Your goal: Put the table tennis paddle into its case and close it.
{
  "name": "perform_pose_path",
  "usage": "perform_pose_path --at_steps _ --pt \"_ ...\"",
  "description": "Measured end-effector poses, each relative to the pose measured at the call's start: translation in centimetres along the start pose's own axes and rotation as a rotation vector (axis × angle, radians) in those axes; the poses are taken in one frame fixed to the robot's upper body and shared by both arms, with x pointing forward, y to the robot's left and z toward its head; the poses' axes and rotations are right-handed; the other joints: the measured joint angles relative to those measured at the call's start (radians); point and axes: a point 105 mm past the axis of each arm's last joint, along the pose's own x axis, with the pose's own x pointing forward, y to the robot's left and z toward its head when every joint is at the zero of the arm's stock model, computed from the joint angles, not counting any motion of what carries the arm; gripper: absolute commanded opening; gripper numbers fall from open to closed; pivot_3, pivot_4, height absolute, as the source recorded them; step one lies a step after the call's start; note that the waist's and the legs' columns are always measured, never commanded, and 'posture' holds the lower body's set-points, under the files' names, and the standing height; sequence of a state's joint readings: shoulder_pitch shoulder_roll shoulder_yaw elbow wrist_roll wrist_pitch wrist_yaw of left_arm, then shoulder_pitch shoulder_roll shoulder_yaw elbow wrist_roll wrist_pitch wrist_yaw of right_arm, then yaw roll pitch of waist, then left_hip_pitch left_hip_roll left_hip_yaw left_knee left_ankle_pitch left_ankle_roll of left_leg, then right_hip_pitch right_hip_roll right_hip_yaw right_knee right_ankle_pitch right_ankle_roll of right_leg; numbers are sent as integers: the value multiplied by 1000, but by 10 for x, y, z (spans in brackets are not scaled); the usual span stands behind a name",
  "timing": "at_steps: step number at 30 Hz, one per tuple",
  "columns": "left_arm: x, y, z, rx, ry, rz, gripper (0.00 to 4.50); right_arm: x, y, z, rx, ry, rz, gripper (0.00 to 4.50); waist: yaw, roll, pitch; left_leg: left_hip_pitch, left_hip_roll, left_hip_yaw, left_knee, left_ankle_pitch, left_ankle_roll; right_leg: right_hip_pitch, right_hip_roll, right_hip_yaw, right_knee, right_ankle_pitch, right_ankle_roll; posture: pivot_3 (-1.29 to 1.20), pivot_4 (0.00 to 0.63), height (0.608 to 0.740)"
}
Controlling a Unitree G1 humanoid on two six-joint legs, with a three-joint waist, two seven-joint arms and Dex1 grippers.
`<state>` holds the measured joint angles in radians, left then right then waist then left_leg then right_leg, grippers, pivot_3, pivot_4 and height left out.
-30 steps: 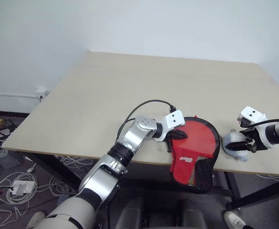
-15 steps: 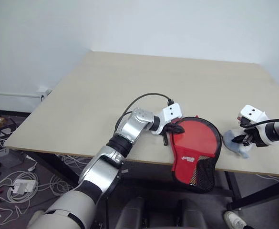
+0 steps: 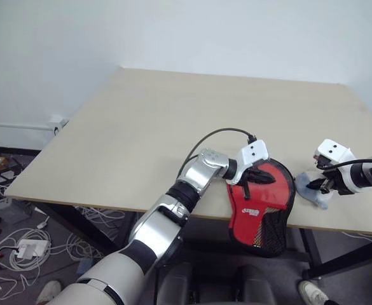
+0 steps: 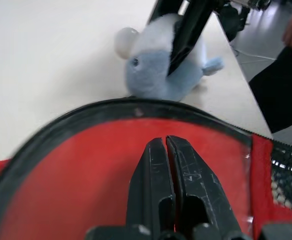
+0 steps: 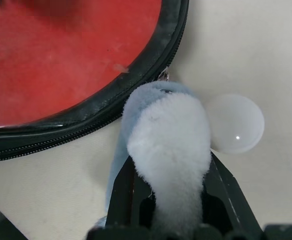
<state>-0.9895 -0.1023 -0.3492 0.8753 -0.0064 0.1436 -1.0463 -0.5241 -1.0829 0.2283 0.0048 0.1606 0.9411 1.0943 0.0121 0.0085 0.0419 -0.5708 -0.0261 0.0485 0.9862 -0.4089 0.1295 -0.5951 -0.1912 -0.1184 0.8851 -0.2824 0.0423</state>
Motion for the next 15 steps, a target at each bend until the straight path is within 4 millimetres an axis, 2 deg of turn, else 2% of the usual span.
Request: perform_pose_path --at_steps 4,15 --pt "4 0 -14 -5 44 13 0 0 4 0 6 -3 6 469 1 0 0 0 0 0 0 0 0 0 0 0 0 0 0 0 0 654" --pt "3 1 -18 48 60 23 0 -13 26 -13 -5 -24 97 469 4 0 0 0 0 -2 0 -2 3 2 -1 -3 -1 0 0 0 0 654"
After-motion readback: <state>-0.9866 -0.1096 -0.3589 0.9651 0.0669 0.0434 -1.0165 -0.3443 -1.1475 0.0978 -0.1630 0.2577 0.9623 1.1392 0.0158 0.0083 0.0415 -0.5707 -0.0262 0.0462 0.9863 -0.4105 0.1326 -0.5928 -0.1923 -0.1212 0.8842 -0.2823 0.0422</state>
